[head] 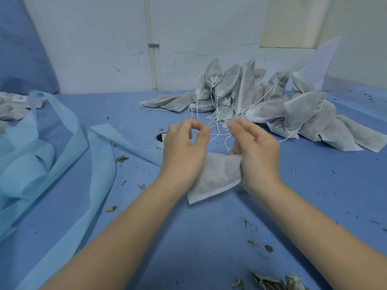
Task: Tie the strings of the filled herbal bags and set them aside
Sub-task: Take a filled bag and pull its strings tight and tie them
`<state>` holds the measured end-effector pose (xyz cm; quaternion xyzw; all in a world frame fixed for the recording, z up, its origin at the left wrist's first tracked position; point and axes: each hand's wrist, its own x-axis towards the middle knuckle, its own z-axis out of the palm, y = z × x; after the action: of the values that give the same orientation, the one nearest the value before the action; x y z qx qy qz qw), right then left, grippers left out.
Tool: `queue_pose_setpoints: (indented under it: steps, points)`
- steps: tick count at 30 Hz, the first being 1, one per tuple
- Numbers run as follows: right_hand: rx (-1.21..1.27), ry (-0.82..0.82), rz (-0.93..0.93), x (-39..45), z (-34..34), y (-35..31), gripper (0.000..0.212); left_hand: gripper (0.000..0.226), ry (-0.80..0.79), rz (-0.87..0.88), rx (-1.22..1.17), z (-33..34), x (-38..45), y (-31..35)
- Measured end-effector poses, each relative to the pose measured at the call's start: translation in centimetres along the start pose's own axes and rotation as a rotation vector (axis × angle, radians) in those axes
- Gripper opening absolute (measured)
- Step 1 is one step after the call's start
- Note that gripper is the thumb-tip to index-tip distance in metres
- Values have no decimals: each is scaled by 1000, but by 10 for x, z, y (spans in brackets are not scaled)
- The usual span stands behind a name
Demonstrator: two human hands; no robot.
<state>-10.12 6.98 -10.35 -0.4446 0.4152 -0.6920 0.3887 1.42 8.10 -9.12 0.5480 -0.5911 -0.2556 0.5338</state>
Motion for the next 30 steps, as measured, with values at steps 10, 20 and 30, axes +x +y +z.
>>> queue_pose_setpoints:
  steps: [10,20,30]
  points:
    - [418,265,162,17,-15,-5,55,70,-199,-465,-400,13,-10,-9]
    - [11,-183,29,9,-16,-2,20,22,-232,-672,-854,8,-11,-5]
    - [-434,-394,-262,2,-18,0,21,28,-151,-465,-673,6,-11,-8]
